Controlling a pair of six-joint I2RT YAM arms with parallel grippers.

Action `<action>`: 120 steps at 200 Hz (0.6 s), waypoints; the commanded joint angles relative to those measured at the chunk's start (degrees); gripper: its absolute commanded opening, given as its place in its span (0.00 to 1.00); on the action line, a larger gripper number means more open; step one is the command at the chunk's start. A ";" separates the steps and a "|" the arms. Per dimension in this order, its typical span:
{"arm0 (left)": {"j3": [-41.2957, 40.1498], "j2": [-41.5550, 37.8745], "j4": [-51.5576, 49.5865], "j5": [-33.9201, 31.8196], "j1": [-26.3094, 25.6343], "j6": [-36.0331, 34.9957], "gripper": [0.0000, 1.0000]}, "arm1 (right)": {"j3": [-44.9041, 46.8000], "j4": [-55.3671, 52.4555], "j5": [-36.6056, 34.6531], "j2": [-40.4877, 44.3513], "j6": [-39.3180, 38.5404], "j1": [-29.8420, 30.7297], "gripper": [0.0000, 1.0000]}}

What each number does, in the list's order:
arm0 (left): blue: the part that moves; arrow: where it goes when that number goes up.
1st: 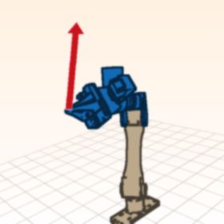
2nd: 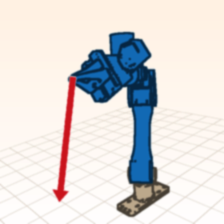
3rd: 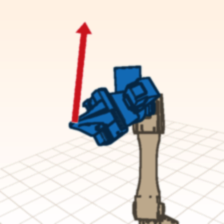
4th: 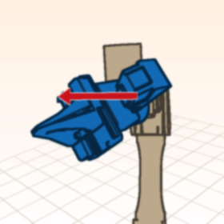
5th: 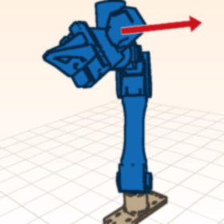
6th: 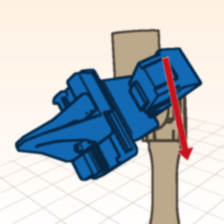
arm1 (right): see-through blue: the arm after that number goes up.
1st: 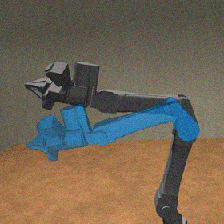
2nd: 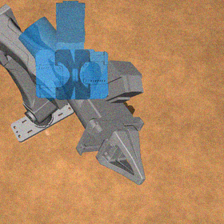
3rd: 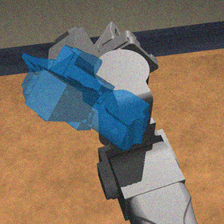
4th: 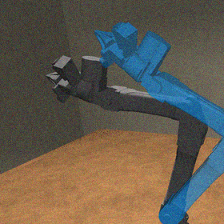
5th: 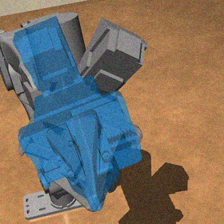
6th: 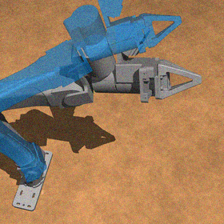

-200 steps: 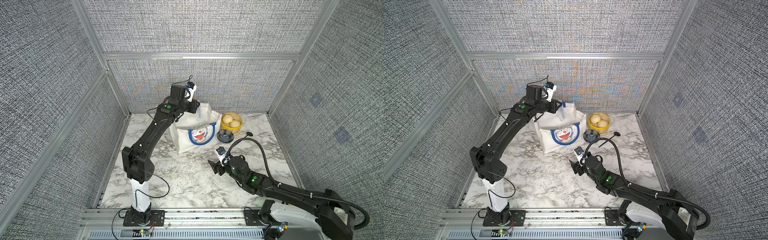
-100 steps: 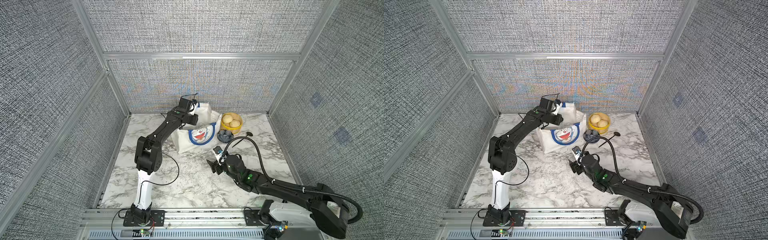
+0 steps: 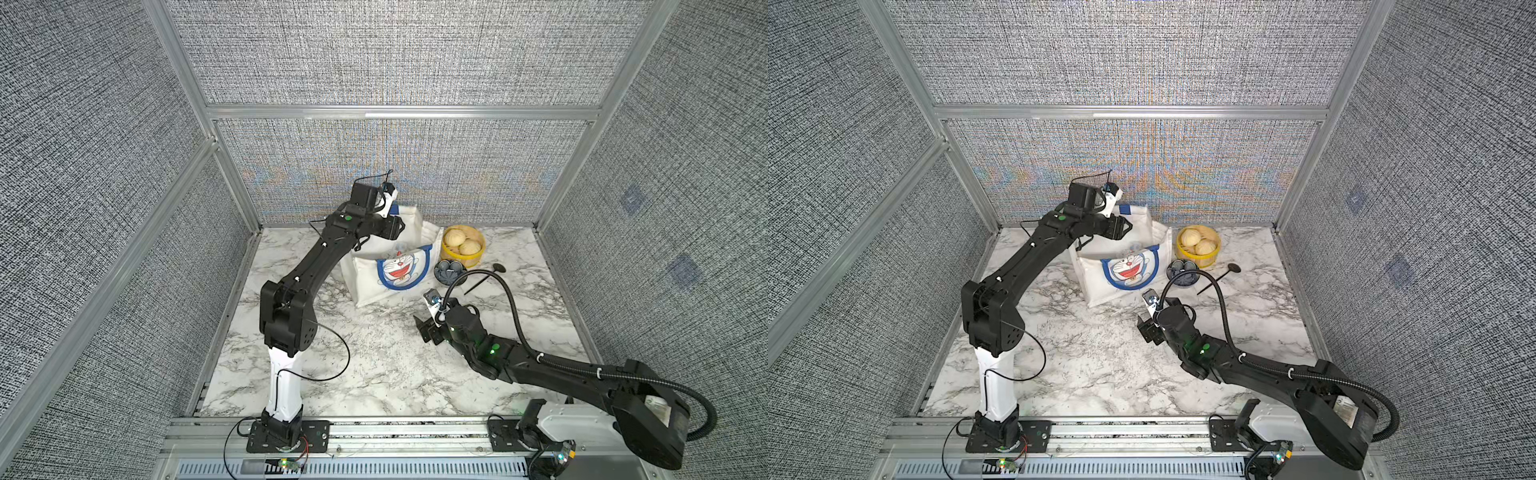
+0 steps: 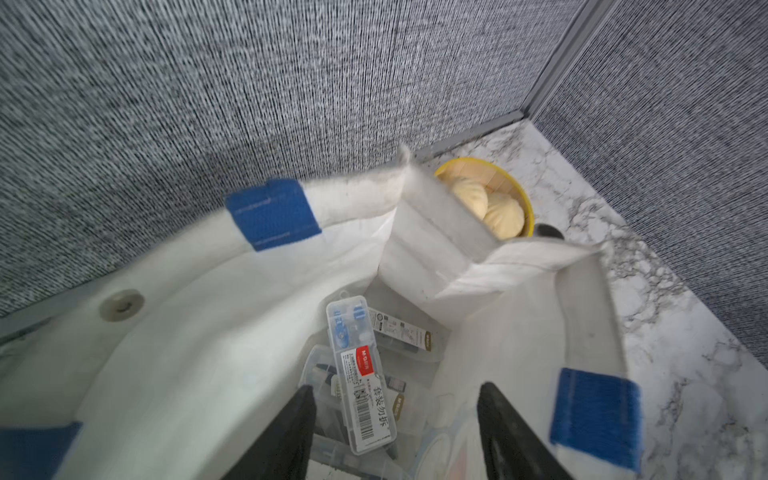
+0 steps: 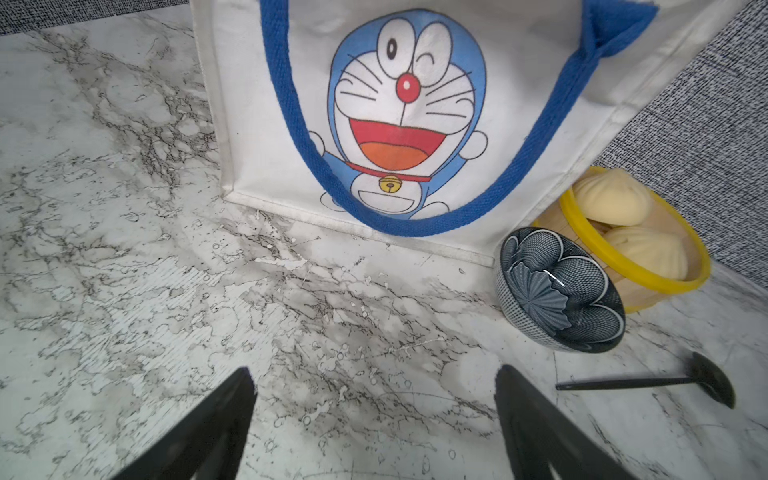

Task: Put the compass set into the canvas bag
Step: Place the compass set in the canvas bag, then reset both arms

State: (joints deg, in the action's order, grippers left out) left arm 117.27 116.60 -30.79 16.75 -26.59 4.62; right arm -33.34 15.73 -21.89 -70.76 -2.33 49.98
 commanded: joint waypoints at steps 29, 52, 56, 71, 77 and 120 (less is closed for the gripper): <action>-5.48 -14.61 -2.29 -2.29 0.30 -1.76 0.64 | -6.86 -14.52 -12.50 6.08 1.91 -2.36 0.90; -17.95 -26.09 1.93 -10.02 0.79 -0.95 0.65 | -8.71 -21.51 -17.27 9.19 6.33 -8.01 0.91; -20.45 -28.13 2.82 -11.79 0.90 -0.93 0.65 | -8.69 -22.08 -17.30 9.65 6.69 -9.50 0.91; -30.36 -36.09 6.25 -19.36 1.48 0.50 0.65 | -7.58 -21.56 -19.93 10.07 6.38 -14.34 0.91; -34.12 -38.89 7.33 -21.65 2.04 1.59 0.66 | -6.65 -20.20 -20.29 9.79 5.55 -16.52 0.92; -60.05 -54.33 17.54 -30.87 5.15 6.75 0.70 | -0.54 -7.08 -14.01 2.84 2.27 -32.42 0.96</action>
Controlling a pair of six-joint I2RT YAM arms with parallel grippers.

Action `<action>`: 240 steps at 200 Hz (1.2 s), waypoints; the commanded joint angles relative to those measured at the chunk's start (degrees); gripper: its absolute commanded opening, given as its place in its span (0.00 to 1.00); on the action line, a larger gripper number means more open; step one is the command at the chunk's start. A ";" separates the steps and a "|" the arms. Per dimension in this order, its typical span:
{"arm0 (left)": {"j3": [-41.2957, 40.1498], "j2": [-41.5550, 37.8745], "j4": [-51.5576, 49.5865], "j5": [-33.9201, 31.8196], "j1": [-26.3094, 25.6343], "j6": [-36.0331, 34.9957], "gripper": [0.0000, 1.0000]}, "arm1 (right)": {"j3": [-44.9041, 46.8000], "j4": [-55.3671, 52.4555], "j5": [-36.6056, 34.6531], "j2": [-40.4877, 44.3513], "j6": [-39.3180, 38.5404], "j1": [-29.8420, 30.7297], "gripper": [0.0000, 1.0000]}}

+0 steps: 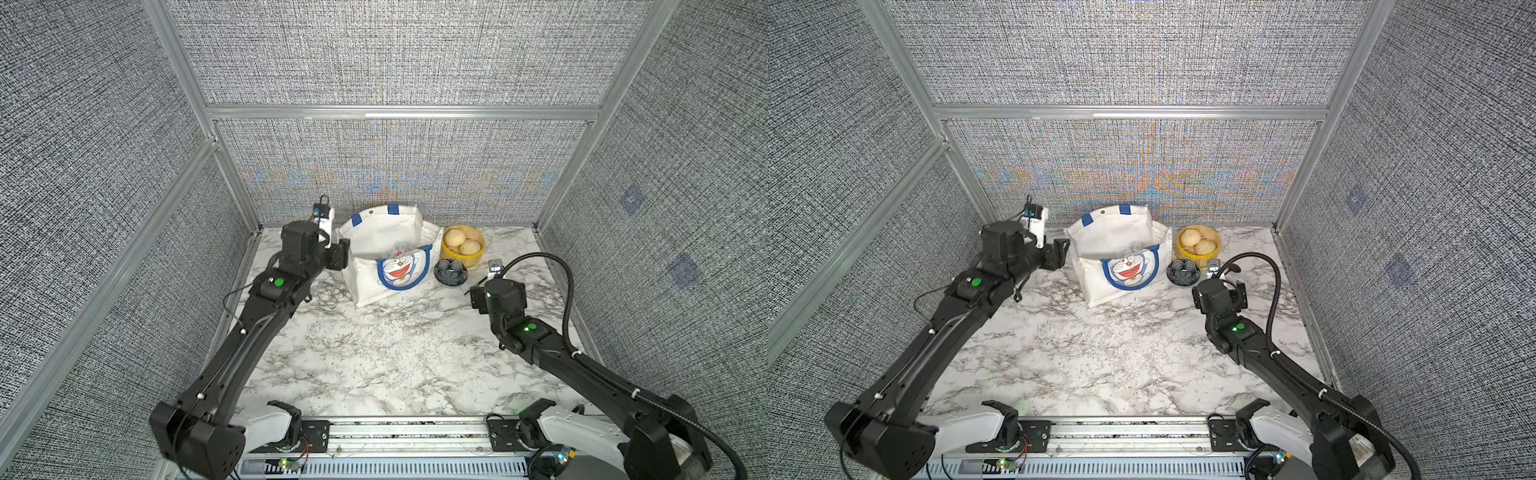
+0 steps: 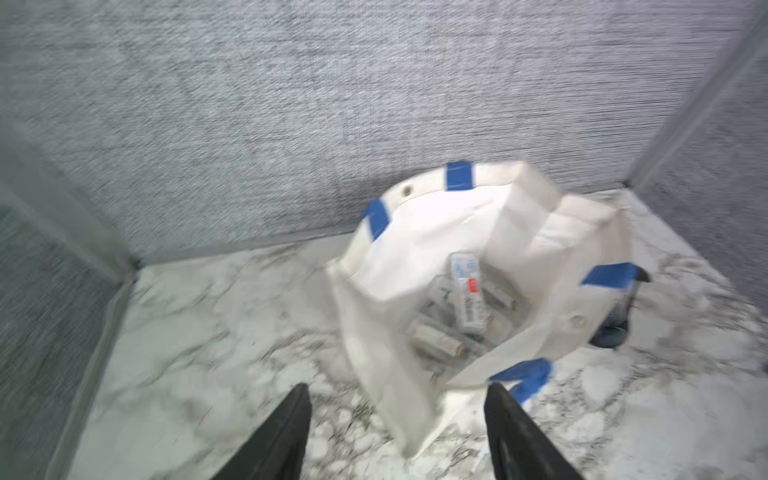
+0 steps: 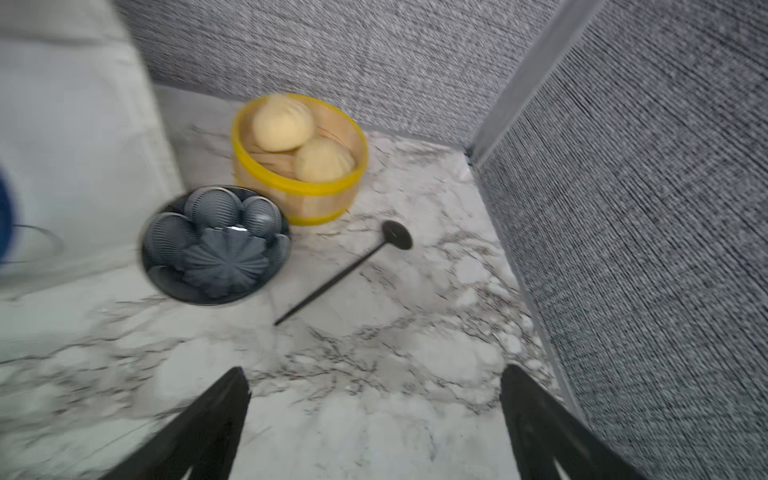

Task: Put the compass set into the canvas bag
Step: Reset both arms

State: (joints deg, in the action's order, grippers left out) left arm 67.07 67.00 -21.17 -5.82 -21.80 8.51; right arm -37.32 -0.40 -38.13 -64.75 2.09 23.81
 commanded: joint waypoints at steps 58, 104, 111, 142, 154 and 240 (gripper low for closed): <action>-39.70 -9.81 34.67 -19.49 1.21 -3.80 0.78 | 14.66 39.11 27.22 -13.10 -0.56 -20.87 0.98; -41.18 -4.09 43.32 -19.20 5.49 -8.83 0.90 | 15.01 45.92 36.25 -21.02 -3.40 -21.68 0.99; -40.48 -2.21 43.90 -19.43 5.93 -9.86 0.91 | 14.58 46.66 34.04 -21.65 -2.25 -21.74 0.99; -40.47 6.29 53.24 -16.12 8.65 -12.03 0.94 | 14.60 46.82 32.85 -22.07 -1.74 -21.66 0.99; -39.74 9.14 53.81 -16.09 9.08 -13.03 0.94 | 14.55 47.31 32.90 -22.15 -1.73 -21.66 0.99; -46.96 20.79 75.69 -6.29 20.44 -6.12 0.94 | 15.39 50.06 32.94 -23.00 -2.08 -21.62 0.99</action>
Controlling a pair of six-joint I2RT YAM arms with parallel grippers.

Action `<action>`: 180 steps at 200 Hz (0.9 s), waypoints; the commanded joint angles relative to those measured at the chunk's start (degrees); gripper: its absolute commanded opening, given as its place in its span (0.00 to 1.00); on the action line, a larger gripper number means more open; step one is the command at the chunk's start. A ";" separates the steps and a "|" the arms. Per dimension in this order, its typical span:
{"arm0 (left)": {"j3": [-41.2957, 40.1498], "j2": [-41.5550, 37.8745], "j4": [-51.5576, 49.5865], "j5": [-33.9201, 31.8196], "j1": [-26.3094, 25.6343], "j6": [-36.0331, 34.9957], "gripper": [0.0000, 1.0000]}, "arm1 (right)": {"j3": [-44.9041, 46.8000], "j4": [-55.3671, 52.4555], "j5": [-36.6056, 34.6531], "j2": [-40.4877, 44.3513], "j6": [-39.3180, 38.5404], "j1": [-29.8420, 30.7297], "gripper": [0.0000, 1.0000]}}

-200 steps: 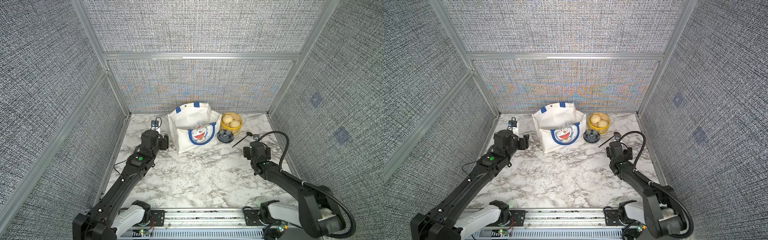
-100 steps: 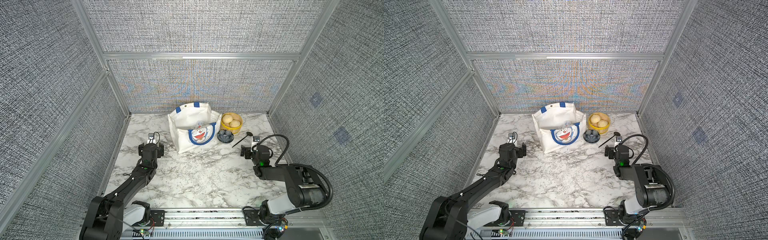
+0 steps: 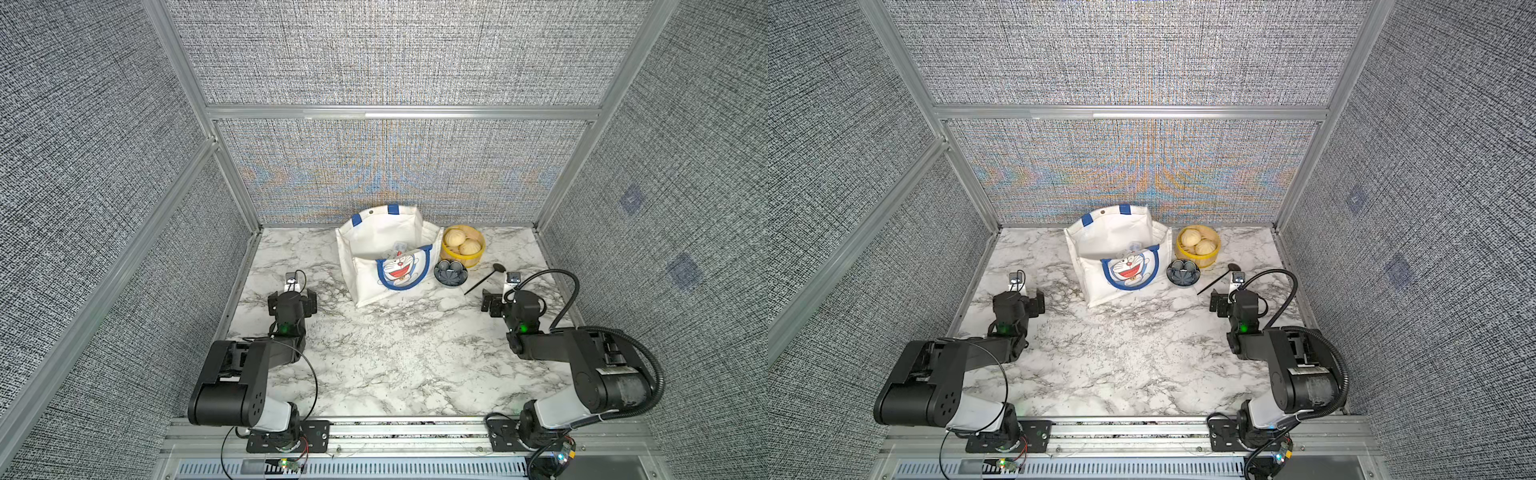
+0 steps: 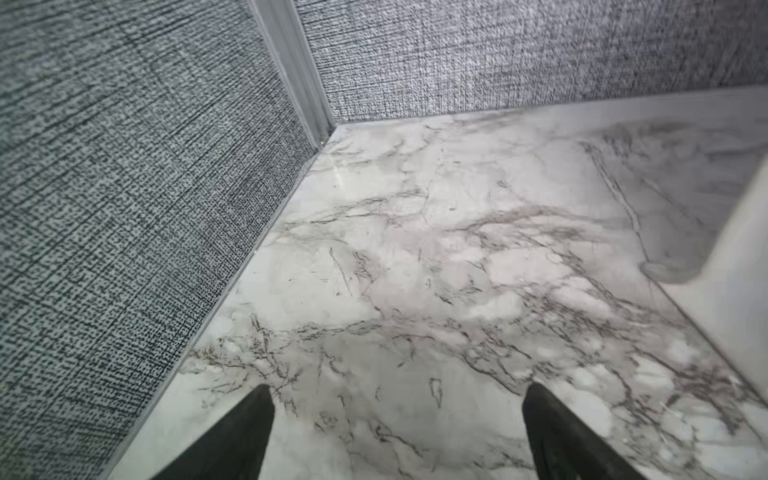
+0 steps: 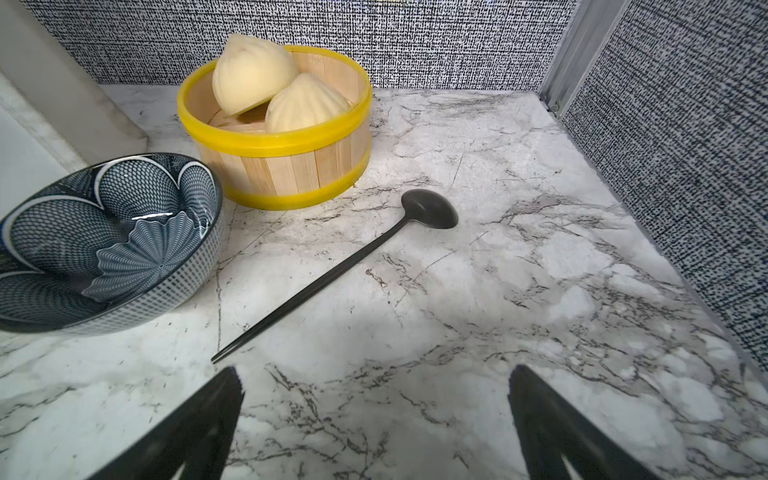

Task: Put the compass set into the canvas bag
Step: Reset both arms

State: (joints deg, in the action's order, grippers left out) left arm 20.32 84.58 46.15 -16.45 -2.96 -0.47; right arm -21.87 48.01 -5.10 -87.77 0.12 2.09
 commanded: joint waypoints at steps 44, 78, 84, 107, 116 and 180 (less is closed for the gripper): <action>-0.41 3.04 8.48 7.11 2.08 2.75 0.99 | -0.12 1.51 -0.14 0.05 -0.12 0.10 0.99; -0.88 2.80 9.12 7.05 2.01 2.67 0.99 | -0.19 1.36 0.02 0.14 -0.30 0.21 0.99; -0.83 2.72 9.05 7.06 2.01 2.67 0.99 | -0.19 1.28 0.15 0.10 -0.51 0.30 0.99; -0.98 2.84 9.23 7.04 2.04 2.65 0.99 | -0.25 1.27 0.09 0.05 -0.56 0.37 0.99; -0.89 2.88 9.15 7.13 2.04 2.67 0.99 | -0.19 1.21 0.07 0.10 -0.56 0.33 0.99; -0.37 2.88 7.94 10.86 2.48 1.96 0.99 | -0.31 1.00 0.00 0.05 -0.56 0.38 0.99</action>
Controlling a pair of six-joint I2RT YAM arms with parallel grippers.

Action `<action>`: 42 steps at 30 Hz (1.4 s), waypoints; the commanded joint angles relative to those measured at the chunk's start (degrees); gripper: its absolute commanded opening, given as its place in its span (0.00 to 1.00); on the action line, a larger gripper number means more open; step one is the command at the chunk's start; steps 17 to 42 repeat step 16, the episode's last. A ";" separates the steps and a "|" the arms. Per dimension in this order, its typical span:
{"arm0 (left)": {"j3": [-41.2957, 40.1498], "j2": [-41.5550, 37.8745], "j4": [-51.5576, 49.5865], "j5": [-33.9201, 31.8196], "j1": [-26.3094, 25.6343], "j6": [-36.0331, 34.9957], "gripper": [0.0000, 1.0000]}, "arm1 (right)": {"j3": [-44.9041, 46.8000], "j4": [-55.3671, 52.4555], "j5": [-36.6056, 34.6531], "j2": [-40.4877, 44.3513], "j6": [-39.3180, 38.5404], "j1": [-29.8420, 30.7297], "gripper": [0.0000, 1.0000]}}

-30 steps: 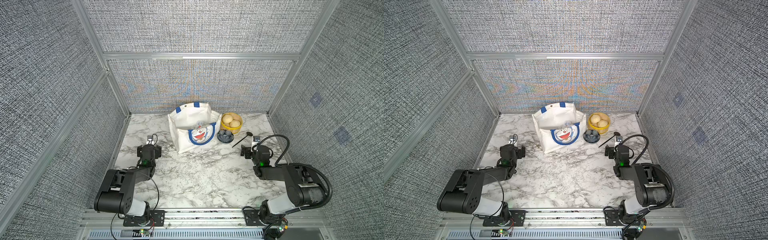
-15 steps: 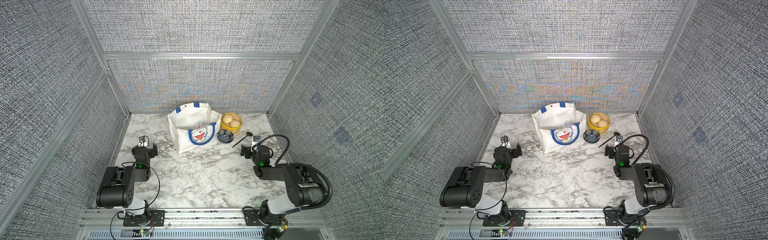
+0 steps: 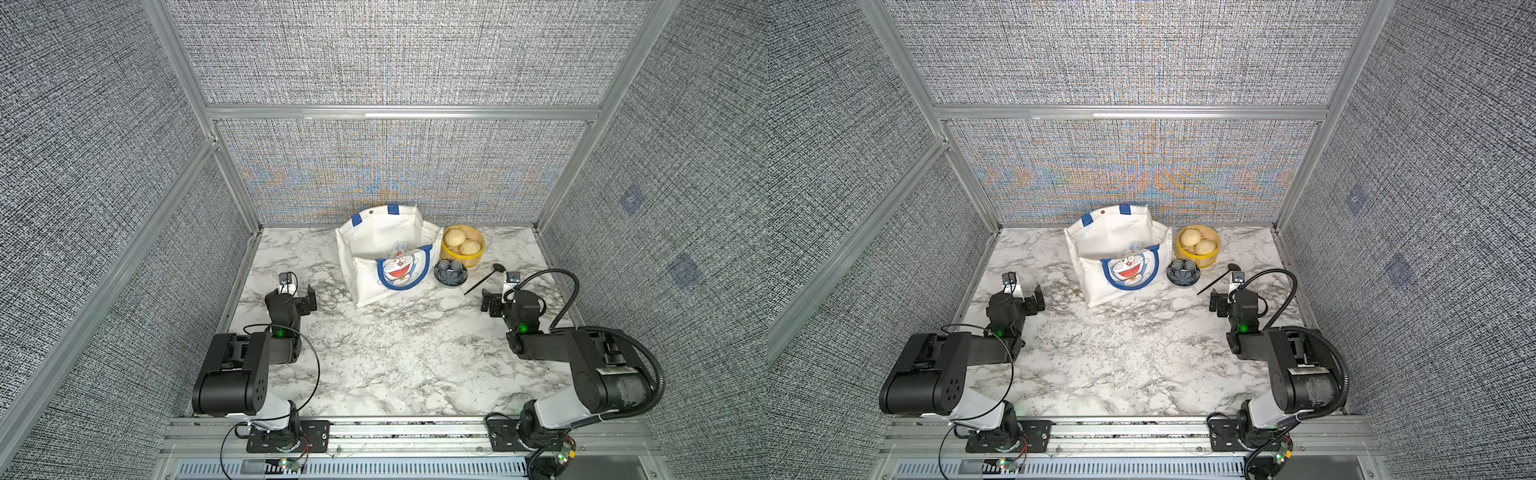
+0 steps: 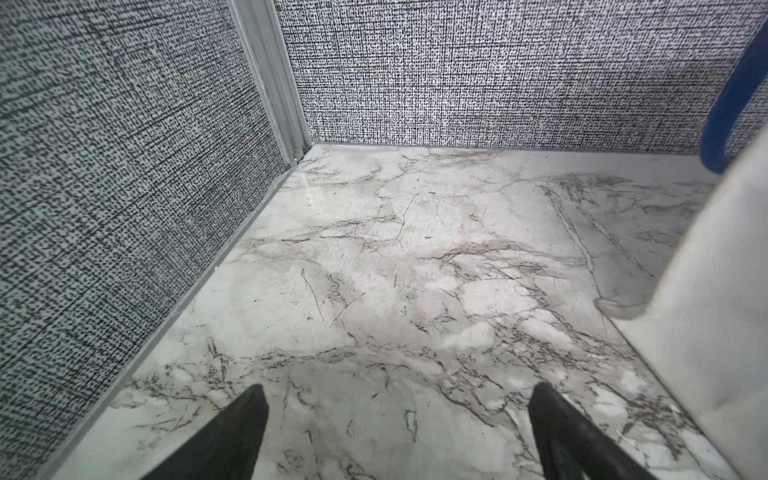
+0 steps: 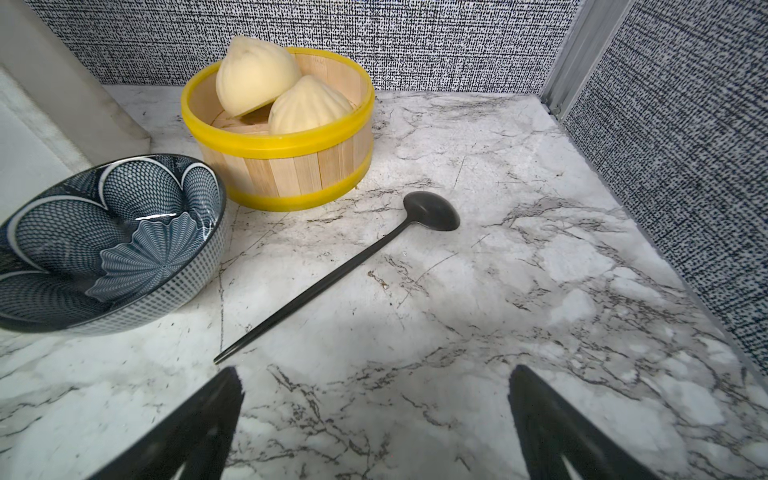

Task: Put the compass set into the canvas bag
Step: Reset both arms

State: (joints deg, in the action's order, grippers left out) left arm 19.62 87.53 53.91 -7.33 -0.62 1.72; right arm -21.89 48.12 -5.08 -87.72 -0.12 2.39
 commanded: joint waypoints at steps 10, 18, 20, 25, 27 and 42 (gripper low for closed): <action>0.53 -0.16 -0.20 2.10 0.36 -0.22 0.99 | -0.59 0.58 -0.19 -0.20 -0.41 0.30 0.99; 0.29 -0.34 0.05 2.19 0.41 -0.22 0.99 | -0.29 1.02 -0.22 0.07 -0.45 0.31 0.99; 0.29 -0.34 0.05 2.19 0.41 -0.22 0.99 | -0.29 1.02 -0.22 0.07 -0.45 0.31 0.99; 0.29 -0.34 0.05 2.19 0.41 -0.22 0.99 | -0.29 1.02 -0.22 0.07 -0.45 0.31 0.99; 0.29 -0.34 0.05 2.19 0.41 -0.22 0.99 | -0.29 1.02 -0.22 0.07 -0.45 0.31 0.99; 0.29 -0.34 0.05 2.19 0.41 -0.22 0.99 | -0.29 1.02 -0.22 0.07 -0.45 0.31 0.99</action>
